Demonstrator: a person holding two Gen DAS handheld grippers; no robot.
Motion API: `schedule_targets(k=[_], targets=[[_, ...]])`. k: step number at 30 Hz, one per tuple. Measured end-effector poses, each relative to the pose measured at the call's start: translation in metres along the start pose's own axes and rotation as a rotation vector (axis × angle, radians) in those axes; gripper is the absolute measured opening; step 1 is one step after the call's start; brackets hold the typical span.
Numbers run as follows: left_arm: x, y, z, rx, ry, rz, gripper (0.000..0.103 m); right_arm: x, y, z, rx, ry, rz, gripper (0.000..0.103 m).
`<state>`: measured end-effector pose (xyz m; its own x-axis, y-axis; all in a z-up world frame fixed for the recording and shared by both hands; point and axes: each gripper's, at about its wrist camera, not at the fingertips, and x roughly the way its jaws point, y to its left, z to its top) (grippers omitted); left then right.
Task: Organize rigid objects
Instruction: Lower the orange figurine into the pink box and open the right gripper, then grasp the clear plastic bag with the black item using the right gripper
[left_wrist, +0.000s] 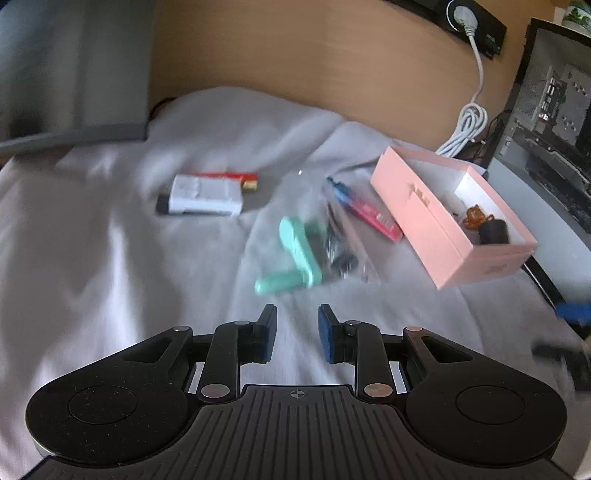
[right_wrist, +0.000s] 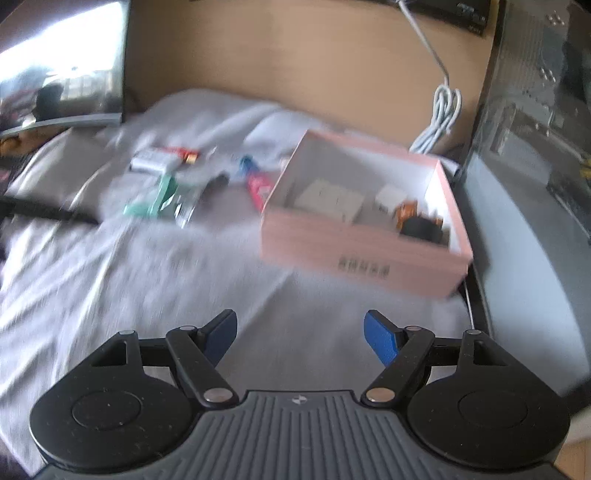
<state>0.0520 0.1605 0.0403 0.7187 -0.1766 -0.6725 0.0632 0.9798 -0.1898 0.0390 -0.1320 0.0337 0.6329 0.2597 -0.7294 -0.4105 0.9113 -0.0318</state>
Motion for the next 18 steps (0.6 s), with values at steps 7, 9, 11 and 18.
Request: schedule_targets(k=[7, 9, 11, 18], targets=[[0.048, -0.007, 0.04, -0.078, -0.01, 0.027, 0.027, -0.018, 0.006, -0.03, 0.021, 0.027, -0.053, 0.076], [0.066, -0.011, 0.045, -0.068, 0.022, 0.076, 0.027, -0.023, 0.006, -0.036, 0.017, 0.034, -0.072, 0.076], [0.079, -0.011, 0.048, -0.077, 0.04, 0.104, 0.027, -0.025, 0.004, -0.039, 0.008, 0.035, -0.096, 0.076], [0.096, -0.016, 0.042, -0.042, 0.051, 0.103, 0.027, -0.024, -0.012, -0.045, 0.037, 0.071, -0.135, 0.076]])
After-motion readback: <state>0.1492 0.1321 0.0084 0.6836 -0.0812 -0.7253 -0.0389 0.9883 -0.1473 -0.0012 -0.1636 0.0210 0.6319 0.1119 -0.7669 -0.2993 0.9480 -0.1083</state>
